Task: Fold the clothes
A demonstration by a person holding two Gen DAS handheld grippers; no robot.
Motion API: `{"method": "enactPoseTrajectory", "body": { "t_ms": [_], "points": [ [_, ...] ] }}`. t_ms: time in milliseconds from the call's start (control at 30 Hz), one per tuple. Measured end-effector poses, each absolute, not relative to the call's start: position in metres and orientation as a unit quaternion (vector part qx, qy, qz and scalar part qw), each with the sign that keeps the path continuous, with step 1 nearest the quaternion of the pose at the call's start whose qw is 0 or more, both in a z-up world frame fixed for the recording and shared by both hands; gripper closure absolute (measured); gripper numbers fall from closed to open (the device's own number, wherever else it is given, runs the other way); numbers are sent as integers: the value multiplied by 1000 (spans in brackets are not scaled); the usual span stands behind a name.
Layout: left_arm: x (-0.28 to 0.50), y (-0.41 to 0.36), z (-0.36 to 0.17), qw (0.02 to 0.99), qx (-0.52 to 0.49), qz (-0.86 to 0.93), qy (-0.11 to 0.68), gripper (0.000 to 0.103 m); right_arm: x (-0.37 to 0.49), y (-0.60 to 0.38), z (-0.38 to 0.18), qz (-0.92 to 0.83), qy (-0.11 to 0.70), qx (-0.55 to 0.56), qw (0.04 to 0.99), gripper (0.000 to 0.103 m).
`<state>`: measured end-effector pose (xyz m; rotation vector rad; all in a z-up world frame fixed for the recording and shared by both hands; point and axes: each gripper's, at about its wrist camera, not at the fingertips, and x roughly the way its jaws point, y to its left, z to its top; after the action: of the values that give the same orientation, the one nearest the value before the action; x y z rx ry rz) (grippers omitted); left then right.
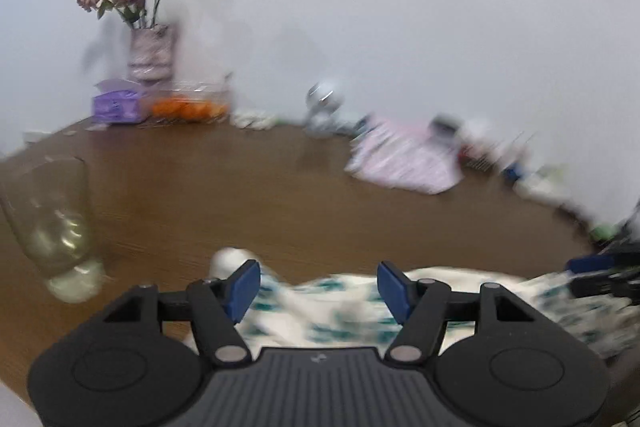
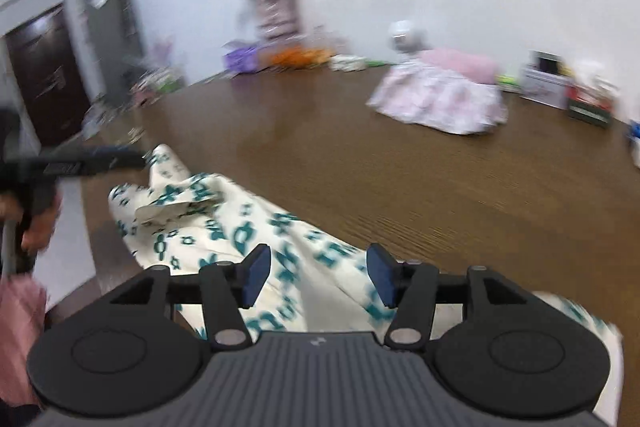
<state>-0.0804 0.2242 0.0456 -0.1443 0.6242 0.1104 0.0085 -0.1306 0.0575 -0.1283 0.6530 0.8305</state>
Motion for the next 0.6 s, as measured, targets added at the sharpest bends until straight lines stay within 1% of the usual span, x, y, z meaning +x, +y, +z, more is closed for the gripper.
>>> {"method": "enactPoseTrajectory", "body": {
  "t_ms": [33, 100, 200, 267, 300, 333, 367, 400, 433, 500, 600],
  "points": [
    [-69, 235, 41, 935, -87, 74, 336, 39, 15, -118, 56, 407, 314, -73, 854, 49],
    [-52, 256, 32, 909, -155, 93, 375, 39, 29, -90, 51, 431, 321, -96, 838, 49],
    [-40, 267, 26, 884, -243, 89, 389, 39, 41, -48, 46, 461, 323, -129, 816, 49],
    [-38, 269, 25, 876, -279, 68, 387, 34, 42, -27, 40, 472, 325, -151, 806, 52],
    [-34, 270, 22, 870, -293, 66, 392, 34, 43, -16, 37, 477, 325, -161, 801, 54],
    [-27, 271, 20, 865, -300, 64, 396, 40, 44, -6, 35, 481, 326, -171, 795, 68],
    [-23, 271, 16, 863, -302, 65, 400, 51, 44, 1, 32, 484, 330, -176, 791, 89],
    [-22, 272, 11, 860, -308, 70, 401, 87, 44, 8, 29, 486, 333, -181, 788, 97],
    [-23, 278, 8, 857, -327, 69, 392, 94, 43, 13, 27, 482, 326, -192, 790, 99],
    [-27, 287, 4, 855, -370, 64, 358, 95, 37, 18, 28, 457, 293, -219, 810, 101],
    [-31, 297, -4, 854, -410, 71, 313, 96, 15, 14, 39, 414, 202, -252, 851, 101]
  ]
}}
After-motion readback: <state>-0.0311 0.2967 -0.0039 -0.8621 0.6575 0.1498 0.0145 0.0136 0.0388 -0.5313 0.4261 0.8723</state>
